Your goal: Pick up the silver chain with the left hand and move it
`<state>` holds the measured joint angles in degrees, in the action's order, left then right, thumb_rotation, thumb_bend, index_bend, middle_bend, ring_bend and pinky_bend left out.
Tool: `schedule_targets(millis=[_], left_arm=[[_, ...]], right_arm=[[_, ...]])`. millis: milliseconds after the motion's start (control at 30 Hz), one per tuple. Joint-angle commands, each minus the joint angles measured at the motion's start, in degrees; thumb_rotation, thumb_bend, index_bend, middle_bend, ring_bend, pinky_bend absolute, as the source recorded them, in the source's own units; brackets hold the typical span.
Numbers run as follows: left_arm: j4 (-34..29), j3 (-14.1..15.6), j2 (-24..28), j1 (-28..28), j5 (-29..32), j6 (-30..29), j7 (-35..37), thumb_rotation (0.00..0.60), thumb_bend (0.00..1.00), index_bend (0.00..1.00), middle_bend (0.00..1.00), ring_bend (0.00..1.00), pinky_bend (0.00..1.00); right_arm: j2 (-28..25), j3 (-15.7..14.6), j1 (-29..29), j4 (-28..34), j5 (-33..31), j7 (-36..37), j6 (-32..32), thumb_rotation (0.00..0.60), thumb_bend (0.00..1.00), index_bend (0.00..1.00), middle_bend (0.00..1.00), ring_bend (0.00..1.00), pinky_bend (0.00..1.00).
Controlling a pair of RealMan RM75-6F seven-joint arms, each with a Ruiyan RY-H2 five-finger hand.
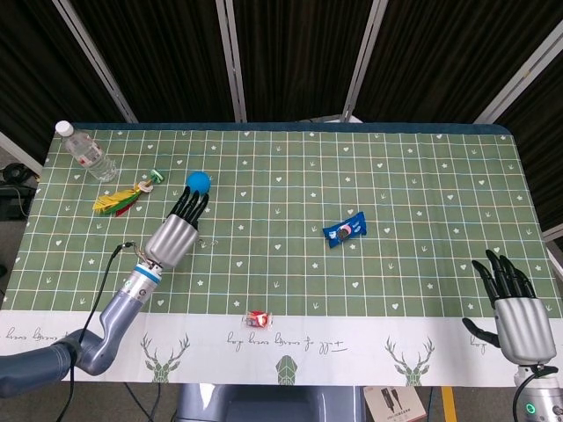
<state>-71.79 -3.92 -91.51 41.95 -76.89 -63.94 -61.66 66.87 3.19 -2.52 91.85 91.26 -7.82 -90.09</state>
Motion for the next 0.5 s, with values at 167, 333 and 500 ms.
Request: schedule_targets(millis=[167,333,500], left_arm=[[1.38,-0.41,-1.42,0.61,0.48,0.89,-0.07,0.6,0.46,0.62,0.0,0.0,0.0],[2.47,-0.57,-2.39,0.82,0.83,1.35,0.25,0.6,0.46,0.62,0.0,0.0,0.0],[3.43,-0.99,-3.36,1.07,1.1,1.42,0.79,0.6,0.46,0.63,0.0,0.0,0.0]], right_arm=[[-0.12,0.08,-0.08,0.01,-0.2,0.33,0.16,0.6,0.06,0.13,0.0,0.0,0.16],[-0.21,0.13,-0.14,0.05,-0.38,0.59,0.29,0.6,0.06,0.13,0.0,0.0,0.16],[-0.33,0.1,-0.17,0.25,-0.44,0.87,0.42,0.6,0.06,0.13,0.0,0.0,0.16]])
